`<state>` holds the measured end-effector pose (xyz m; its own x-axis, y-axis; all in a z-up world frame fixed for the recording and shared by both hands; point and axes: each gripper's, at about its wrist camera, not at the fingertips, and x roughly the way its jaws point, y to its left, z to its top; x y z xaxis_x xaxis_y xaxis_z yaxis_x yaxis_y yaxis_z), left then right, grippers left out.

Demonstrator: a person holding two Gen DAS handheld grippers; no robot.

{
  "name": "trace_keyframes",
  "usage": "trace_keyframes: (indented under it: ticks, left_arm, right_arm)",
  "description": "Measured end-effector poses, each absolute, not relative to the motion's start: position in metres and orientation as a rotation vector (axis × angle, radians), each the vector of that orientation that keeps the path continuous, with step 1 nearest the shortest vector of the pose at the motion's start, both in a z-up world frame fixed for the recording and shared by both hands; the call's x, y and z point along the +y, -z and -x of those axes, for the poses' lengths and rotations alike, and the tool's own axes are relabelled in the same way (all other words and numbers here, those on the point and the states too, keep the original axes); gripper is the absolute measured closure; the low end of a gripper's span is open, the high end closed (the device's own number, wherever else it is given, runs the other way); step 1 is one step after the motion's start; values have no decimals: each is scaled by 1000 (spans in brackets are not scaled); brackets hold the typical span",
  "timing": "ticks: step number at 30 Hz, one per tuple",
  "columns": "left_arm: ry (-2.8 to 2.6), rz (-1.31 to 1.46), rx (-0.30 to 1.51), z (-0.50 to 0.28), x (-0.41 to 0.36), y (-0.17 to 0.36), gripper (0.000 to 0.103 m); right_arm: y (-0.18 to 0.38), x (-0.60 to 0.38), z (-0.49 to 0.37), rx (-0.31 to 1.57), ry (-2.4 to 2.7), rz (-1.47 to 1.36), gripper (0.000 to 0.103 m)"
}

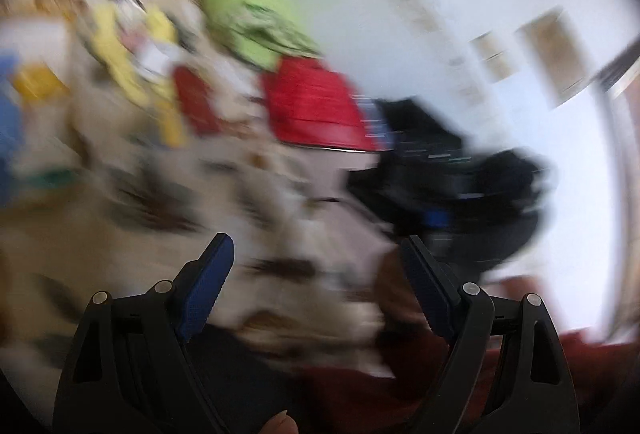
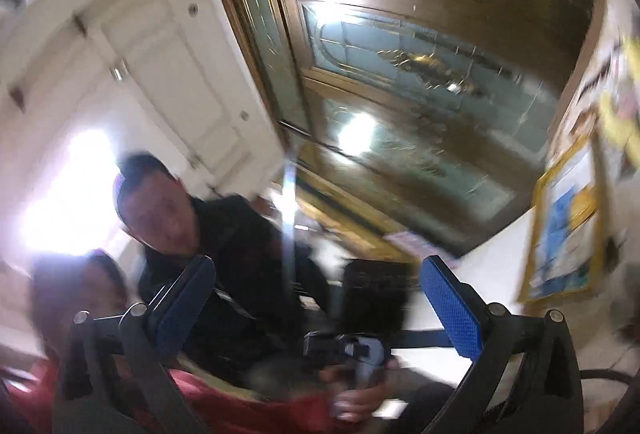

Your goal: Organize soft objects

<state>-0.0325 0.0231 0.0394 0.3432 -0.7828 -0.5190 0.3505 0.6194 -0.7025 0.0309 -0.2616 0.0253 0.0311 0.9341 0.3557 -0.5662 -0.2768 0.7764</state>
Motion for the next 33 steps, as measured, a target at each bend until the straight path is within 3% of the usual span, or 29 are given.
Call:
trace_keyframes:
  ticks: [5, 8, 33]
  left_arm:
    - [378, 190, 948, 34, 3, -32, 17]
    - [257, 56, 954, 31, -7, -16, 17]
    - [38, -16, 887, 23, -1, -4, 17]
  right_arm:
    - [-34, -250, -18, 560, -1315, -686, 0]
    - [-32, -245, -16, 596, -1248, -618, 0]
    - [-37, -232, -18, 622, -1167, -499, 0]
